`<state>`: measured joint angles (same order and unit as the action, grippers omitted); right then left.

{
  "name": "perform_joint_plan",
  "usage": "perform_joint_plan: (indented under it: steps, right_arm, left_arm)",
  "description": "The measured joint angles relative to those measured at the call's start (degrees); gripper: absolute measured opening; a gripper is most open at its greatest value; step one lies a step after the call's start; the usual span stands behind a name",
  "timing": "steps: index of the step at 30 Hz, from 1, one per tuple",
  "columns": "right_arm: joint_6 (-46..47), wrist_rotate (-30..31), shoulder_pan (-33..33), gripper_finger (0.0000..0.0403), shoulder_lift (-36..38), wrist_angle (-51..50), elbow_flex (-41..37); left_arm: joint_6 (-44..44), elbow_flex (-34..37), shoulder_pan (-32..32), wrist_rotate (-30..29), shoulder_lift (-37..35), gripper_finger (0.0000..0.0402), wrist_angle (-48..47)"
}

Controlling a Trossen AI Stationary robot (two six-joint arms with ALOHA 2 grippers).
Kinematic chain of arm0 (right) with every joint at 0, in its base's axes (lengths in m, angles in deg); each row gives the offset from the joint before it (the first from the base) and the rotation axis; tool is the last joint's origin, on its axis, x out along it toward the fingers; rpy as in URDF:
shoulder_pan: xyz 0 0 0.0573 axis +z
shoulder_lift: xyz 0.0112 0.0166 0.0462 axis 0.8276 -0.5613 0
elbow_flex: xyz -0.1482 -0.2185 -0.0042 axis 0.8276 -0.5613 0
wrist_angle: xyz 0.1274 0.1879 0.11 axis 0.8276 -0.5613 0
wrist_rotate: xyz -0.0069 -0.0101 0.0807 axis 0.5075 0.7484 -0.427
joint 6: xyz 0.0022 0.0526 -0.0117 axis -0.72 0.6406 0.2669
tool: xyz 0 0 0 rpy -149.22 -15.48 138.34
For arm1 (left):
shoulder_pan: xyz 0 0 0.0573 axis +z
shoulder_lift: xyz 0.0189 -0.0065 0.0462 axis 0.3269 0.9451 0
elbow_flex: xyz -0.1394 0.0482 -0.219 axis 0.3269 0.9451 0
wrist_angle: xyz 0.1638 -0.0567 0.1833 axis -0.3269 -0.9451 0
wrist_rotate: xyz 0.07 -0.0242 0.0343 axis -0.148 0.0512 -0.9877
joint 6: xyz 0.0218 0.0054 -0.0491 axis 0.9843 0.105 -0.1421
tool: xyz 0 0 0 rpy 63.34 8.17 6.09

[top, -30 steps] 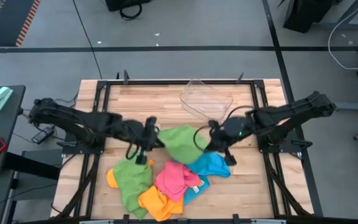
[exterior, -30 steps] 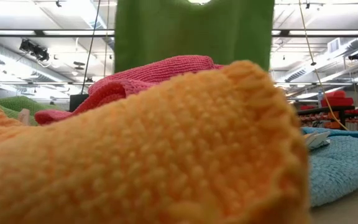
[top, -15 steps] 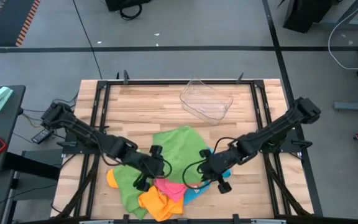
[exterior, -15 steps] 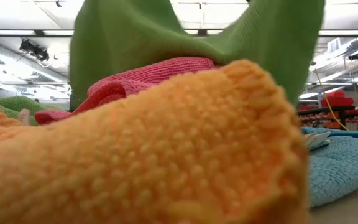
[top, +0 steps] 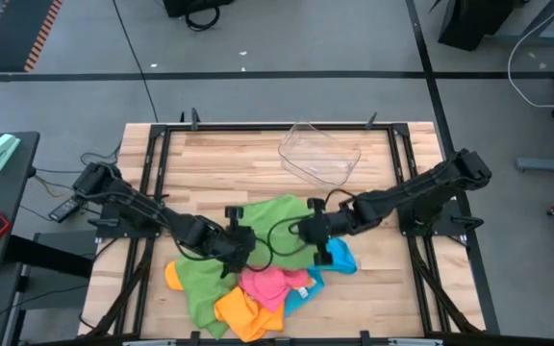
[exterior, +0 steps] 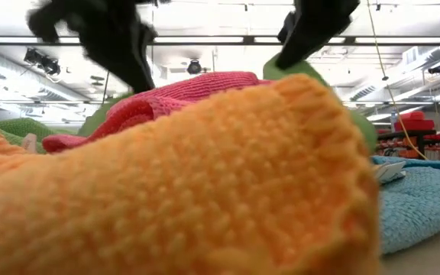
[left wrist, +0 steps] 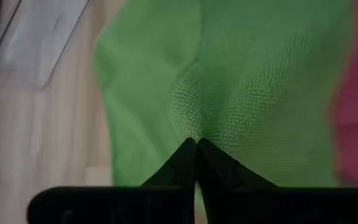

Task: Fold microfiber towels
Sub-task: Fold the top green towel

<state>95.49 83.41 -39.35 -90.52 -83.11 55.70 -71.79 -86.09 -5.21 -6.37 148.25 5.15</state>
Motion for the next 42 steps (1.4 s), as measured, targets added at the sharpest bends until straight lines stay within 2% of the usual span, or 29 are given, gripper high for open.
perform_joint_plan:
  steps: [5,11,19,21,26,28,32,42]
  right_arm:
    - [-4.79,0.11,-4.60,0.0008,-2.71,-0.37,0.07]
    - [-10.28,0.06,-10.17,0.0008,-6.23,-0.67,0.04]
    - [-14.51,0.04,-17.57,0.0008,-6.50,-0.79,0.04]
    - [-15.19,0.00,-18.90,0.0008,-6.36,-0.72,0.04]
    - [-17.11,-2.42,-20.99,0.0008,-6.38,-0.70,0.04]
    - [-17.40,-2.54,-21.53,0.0009,-6.38,-0.70,0.04]
    - [-18.82,-2.96,-22.66,0.0029,-6.38,-0.67,0.04]
    - [-19.30,-3.36,-23.72,0.0118,-6.38,-0.66,0.04]
  left_arm:
    - [-0.48,4.34,2.89,-5.08,0.48,0.0025,2.52]
    - [2.80,8.78,7.17,-5.18,0.48,0.0013,8.15]
    - [4.53,10.07,13.54,-6.10,0.44,0.0030,8.45]
    - [4.56,10.07,14.64,-5.91,0.44,0.0030,8.41]
    - [4.43,10.07,16.76,-0.15,0.44,0.0028,8.45]
    - [3.94,10.07,17.14,0.21,0.44,0.0033,8.22]
    - [3.92,10.07,17.79,0.07,0.44,0.0060,8.16]
    - [5.85,10.07,15.91,0.25,0.41,0.0161,7.33]
